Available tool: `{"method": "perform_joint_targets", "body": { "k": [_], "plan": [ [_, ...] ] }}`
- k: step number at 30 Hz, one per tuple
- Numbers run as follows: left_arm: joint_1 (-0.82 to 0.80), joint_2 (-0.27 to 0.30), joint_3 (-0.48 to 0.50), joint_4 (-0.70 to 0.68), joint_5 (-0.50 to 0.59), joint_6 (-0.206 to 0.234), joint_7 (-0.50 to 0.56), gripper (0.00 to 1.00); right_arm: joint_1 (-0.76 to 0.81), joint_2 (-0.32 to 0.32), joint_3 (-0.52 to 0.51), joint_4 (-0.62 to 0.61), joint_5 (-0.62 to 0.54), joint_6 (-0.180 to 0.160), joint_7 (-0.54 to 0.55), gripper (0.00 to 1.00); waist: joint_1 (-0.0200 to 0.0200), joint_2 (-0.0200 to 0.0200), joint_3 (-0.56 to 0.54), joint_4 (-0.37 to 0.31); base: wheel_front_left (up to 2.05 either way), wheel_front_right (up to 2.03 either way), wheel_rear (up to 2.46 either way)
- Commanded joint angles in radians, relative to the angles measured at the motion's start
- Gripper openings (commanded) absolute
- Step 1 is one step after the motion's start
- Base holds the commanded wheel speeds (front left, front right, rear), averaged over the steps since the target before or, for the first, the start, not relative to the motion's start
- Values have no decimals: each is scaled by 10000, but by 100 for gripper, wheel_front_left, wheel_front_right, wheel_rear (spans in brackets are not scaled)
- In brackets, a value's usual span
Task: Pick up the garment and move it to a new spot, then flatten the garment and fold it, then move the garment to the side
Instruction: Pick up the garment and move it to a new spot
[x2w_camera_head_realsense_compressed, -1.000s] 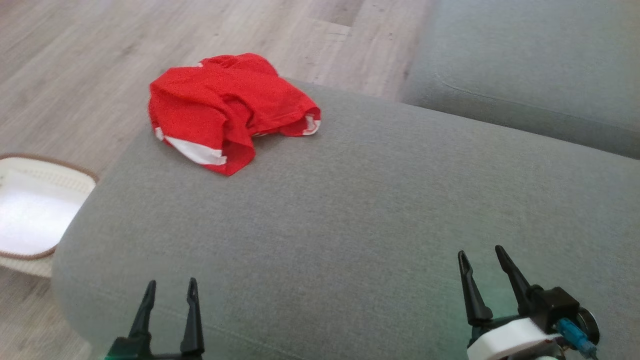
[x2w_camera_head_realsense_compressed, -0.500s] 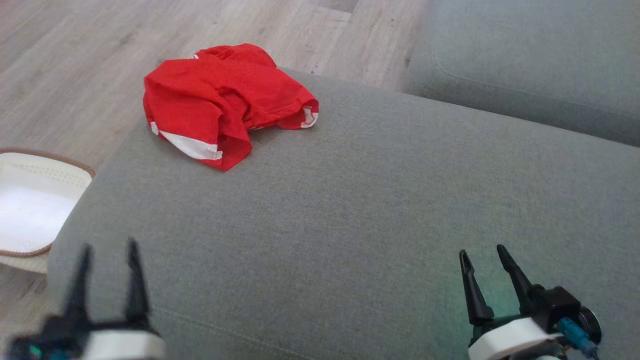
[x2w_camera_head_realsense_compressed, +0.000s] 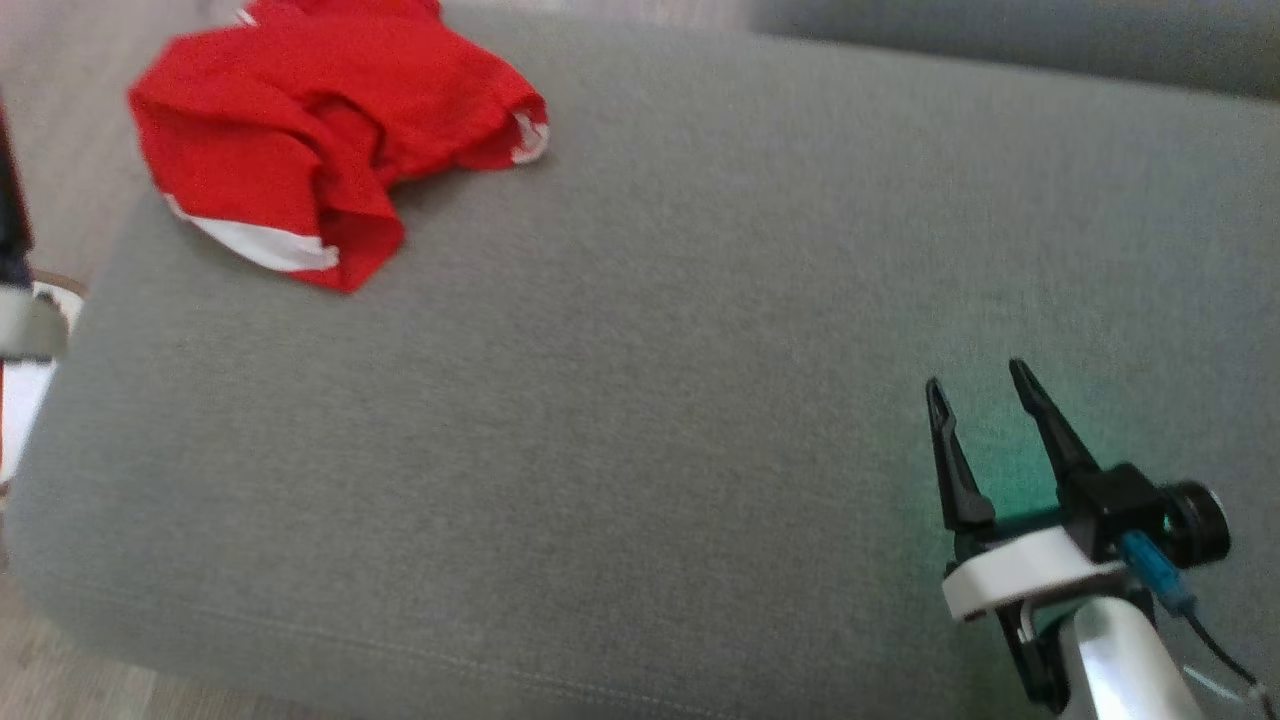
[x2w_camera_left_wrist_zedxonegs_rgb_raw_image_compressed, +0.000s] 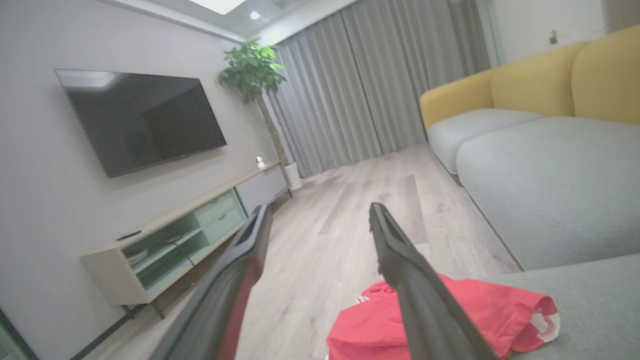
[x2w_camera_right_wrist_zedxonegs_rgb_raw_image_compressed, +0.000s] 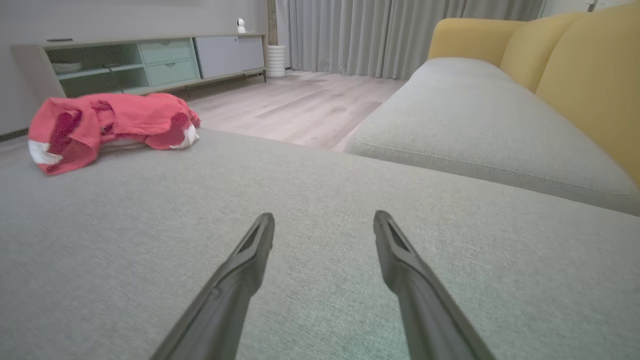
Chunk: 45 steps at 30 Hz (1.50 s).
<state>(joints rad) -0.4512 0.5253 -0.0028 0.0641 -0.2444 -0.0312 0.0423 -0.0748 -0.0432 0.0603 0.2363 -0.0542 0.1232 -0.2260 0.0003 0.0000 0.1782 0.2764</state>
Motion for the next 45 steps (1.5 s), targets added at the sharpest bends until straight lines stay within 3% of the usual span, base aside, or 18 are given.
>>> {"method": "perform_joint_targets", "body": {
  "k": [1, 13, 19, 25, 27, 28, 30, 38, 45],
  "plan": [
    [-684, 475, 257, -43, 20, -73, 87, 100, -358, -70, 218, -359, -152, 75, 39, 100, -3, 0, 879, -504, 0, 0, 0],
    [-2898, -595, -1279, 4952, -21, -589, 204, 100, -804, -70, 181, -1457, -837, 75, 707, 100, -3, 0, 2606, -947, 0, 0, 0],
    [-3431, -988, -1182, 6915, -313, -471, -198, 100, -697, -70, 46, -1751, -950, 75, 841, 100, -3, 0, 3121, -1084, 0, 0, 0],
    [-4067, -958, -1049, 8240, -380, -253, -931, 98, -621, -70, -83, -1830, -965, 75, 806, 100, -3, 0, 3301, -1169, 0, 0, 0],
    [-4245, -943, -1032, 8541, -425, -281, -1124, 42, -596, -70, -92, -1809, -942, 75, 792, 100, -3, 0, 3266, -1170, 0, 0, 0],
    [-4321, -929, -1031, 8655, -434, -292, -1244, 35, -579, -70, -94, -1789, -923, 75, 781, 100, -3, 0, 3235, -1159, 0, 0, 0],
    [-4458, -913, -1017, 8840, -467, -308, -1478, 1, -561, -70, -68, -1727, -855, 75, 745, 100, -3, 0, 3155, -1129, 0, 0, 0],
    [-4858, -700, -1086, 9158, -443, -357, -2089, 0, -588, -70, 158, -1346, -575, 75, 589, 100, -3, 0, 2656, -1061, 0, 0, 0],
    [-5237, -258, -1417, 8756, -97, -417, -2507, 0, -577, -70, 133, -621, -127, 75, 247, 100, -3, 0, 1486, -1333, 0, 0, 0]
  ]
}}
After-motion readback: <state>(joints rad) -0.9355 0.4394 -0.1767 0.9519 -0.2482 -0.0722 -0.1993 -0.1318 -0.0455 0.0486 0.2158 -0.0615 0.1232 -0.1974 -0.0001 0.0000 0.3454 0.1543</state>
